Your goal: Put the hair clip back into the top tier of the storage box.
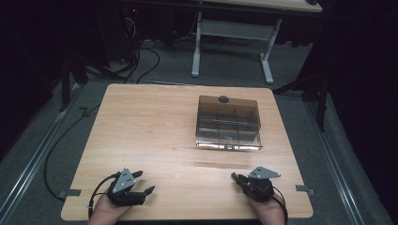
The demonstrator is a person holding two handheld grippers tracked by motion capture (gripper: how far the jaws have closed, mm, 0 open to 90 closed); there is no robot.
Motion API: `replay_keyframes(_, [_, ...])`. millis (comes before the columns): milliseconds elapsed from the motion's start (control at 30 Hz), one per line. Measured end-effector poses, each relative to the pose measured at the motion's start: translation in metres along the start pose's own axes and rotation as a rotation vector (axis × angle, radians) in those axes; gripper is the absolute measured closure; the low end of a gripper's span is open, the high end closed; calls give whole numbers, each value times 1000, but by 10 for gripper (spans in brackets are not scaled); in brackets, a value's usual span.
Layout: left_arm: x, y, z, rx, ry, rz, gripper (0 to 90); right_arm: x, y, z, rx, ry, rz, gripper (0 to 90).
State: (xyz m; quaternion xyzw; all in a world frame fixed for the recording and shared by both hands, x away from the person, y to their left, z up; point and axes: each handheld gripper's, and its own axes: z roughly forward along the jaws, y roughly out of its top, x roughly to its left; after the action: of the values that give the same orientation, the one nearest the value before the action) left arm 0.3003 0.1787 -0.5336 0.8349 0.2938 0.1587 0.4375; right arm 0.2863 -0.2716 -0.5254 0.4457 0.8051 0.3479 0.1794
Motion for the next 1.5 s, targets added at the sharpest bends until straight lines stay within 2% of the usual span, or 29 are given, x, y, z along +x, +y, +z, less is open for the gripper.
replay_keyframes(167, [0,0,0,3,-1,4,281,1,0,2,6,-9,-15,790])
replay_keyframes(267, [-1,0,0,2,-2,8,281,3,1,1,-4,-5,-19,728])
replay_keyframes(367, [-1,0,0,1,3,6,280,2,3,-8,-52,2,10,694])
replay_keyframes(433, [-1,0,-1,-7,10,4,281,-1,3,-12,-65,-1,30,689])
replay_keyframes(533, [-1,-1,-2,-17,13,11,285,-7,3,-12,-50,-22,37,686])
replay_keyframes(667, [-1,-1,-2,-26,21,0,284,-18,5,-17,-33,-40,100,699])
replay_keyframes(767, [-1,-1,-3,-35,19,1,284,-24,6,-18,-5,-48,126,722])
replay_keyframes(833, [-1,-1,-3,-35,22,3,283,-24,7,-16,20,-60,128,746])
replay_keyframes(900, [-2,-1,-3,-32,24,11,283,-24,9,-15,47,-53,126,779])
replay_keyframes(1067, [-1,-2,-4,-45,17,3,281,-20,20,-10,103,-46,112,772])
replay_keyframes(1200, [-2,-2,-4,-43,12,13,277,-18,26,-10,132,-51,102,763])
replay_keyframes(1500, [-2,-2,-4,-42,4,18,274,-21,31,-11,212,-43,106,749])
